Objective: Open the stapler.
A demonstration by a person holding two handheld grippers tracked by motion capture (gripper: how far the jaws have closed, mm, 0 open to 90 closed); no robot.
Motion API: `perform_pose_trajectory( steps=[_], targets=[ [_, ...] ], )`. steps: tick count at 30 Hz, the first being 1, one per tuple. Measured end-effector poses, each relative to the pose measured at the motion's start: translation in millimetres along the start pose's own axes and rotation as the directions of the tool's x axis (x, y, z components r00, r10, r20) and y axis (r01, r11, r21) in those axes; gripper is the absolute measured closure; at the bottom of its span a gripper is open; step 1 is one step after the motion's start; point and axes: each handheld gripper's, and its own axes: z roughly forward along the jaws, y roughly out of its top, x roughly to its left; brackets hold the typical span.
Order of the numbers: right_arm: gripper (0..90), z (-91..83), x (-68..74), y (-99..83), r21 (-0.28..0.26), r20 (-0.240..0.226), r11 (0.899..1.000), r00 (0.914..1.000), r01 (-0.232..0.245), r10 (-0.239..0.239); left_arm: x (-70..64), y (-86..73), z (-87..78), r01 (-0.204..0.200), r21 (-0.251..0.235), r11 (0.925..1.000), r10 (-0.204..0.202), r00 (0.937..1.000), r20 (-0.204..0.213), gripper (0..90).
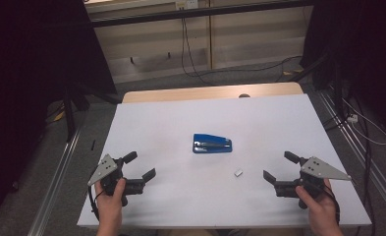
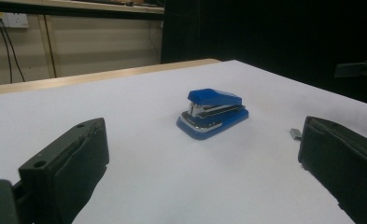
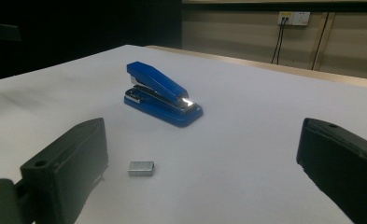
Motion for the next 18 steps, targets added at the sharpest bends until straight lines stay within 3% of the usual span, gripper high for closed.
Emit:
perform_pose_trajectory(
  steps=[6, 10, 18],
  targets=[
    [1.6, -0.2, -1.0, 0.6, -0.006, 0.007, 1.000, 1.0000, 0.003, -0.003, -0.3, 0.6, 5.2, -0.005, 0.006, 1.0000, 0.005, 0.9999, 0.016, 1.9],
    [1.6, 2.7, -1.9, 0.5, 0.000, 0.008, 1.000, 0.9999, 0.008, -0.008, -0.5, 2.4, 10.6, -0.006, 0.005, 1.0000, 0.006, 1.0000, 0.004, 1.8],
    [1.3, 11.6, -6.4, 2.4, 0.006, 0.041, 1.000, 0.9988, 0.026, -0.026, -3.2, 9.6, 31.8, -0.033, 0.034, 0.9989, 0.032, 0.9992, 0.024, 1.8]
  ],
)
